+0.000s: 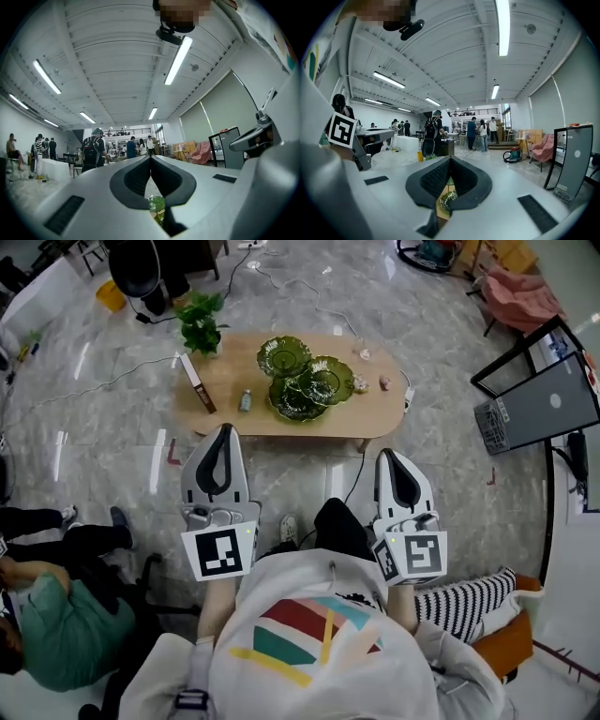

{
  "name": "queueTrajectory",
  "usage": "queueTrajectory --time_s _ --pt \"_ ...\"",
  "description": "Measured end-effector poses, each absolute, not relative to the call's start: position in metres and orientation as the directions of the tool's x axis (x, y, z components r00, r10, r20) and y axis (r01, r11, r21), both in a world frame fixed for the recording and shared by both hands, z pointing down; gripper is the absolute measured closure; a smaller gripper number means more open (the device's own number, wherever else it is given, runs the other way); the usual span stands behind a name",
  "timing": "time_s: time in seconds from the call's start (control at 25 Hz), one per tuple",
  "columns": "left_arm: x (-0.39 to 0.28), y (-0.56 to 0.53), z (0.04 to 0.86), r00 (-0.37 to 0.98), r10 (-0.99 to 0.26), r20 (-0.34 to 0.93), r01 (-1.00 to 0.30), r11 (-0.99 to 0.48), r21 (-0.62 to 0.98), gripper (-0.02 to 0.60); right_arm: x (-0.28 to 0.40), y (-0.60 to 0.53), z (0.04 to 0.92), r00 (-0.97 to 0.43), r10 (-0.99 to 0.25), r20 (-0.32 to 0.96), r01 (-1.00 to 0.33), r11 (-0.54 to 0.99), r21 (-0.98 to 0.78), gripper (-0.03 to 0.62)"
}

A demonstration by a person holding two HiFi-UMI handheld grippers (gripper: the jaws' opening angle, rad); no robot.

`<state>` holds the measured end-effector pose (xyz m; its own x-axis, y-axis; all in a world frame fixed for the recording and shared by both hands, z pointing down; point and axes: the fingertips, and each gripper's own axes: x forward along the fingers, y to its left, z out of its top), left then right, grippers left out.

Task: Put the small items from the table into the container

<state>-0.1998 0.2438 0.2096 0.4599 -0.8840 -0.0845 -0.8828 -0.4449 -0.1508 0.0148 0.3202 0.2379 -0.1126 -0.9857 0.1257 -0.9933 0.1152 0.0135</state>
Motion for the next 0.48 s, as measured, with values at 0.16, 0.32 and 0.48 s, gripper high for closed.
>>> queueTrajectory --time_s 0.16,0.32,0.48 --pt "-0.195 0.224 0.215 0.455 -0.886 -0.087 -0.887 -0.442 -0.132 0.572 0.029 0.303 0.24 -0.094 -0.989 0.117 -0.996 0.093 -0.014 0.582" --pt "-0.171 0.202 0.22 0.459 -0.886 -0.071 -0.885 -0.449 -0.123 0.572 0.052 0.272 0.244 -0.1 -0.989 0.11 -0.995 0.098 -0.024 0.582" --pt "-0.129 0.164 0.225 0.47 -0.88 -0.07 -0.881 -0.462 -0.107 0.572 0.081 0.226 0.245 -0.127 -0.987 0.098 -0.992 0.124 -0.038 0.582"
